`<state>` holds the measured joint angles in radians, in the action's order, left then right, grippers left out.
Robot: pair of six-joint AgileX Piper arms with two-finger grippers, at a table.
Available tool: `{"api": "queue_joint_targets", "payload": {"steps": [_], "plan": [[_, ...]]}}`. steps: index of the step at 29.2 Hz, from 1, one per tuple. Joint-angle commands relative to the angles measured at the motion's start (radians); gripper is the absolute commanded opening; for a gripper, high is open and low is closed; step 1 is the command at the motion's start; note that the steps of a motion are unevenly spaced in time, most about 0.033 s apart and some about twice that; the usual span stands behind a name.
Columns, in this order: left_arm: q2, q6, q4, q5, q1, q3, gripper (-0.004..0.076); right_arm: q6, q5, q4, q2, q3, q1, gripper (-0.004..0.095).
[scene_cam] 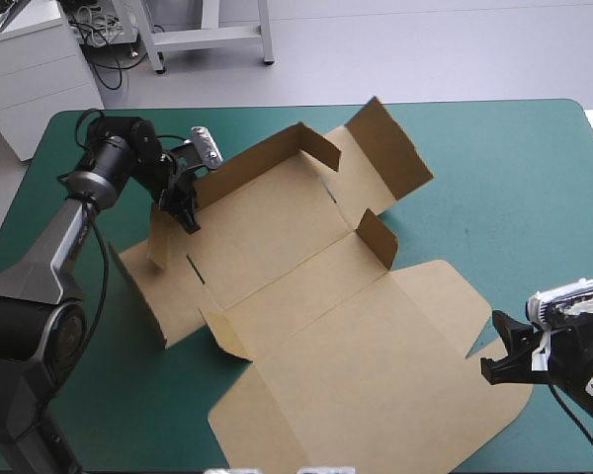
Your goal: Fold the box
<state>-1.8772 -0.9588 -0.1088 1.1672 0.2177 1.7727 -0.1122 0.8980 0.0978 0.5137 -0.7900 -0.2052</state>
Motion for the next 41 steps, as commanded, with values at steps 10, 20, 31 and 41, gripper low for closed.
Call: {"api": "queue_joint_targets", "payload": {"steps": [10, 20, 31, 41], "plan": [[-0.006, -0.227, 0.122, -0.373, 0.227, 0.169, -0.0032, -0.007, -0.074, 0.003, 0.004, -0.023, 0.005, 0.0409], [0.12, -0.018, 0.367, -0.379, 0.46, 0.053, -0.0033, 0.104, -0.066, -0.255, 0.004, -0.027, 0.005, 0.0409], [0.297, 0.399, 0.698, -0.477, 0.606, -0.282, -0.0032, 0.214, -0.017, -0.304, 0.057, -0.133, 0.005, 0.0409], [0.41, 0.738, 0.978, -0.486, 0.722, -0.545, -0.0032, 0.209, -0.022, -0.304, 0.23, -0.311, 0.005, 0.0409]]}}
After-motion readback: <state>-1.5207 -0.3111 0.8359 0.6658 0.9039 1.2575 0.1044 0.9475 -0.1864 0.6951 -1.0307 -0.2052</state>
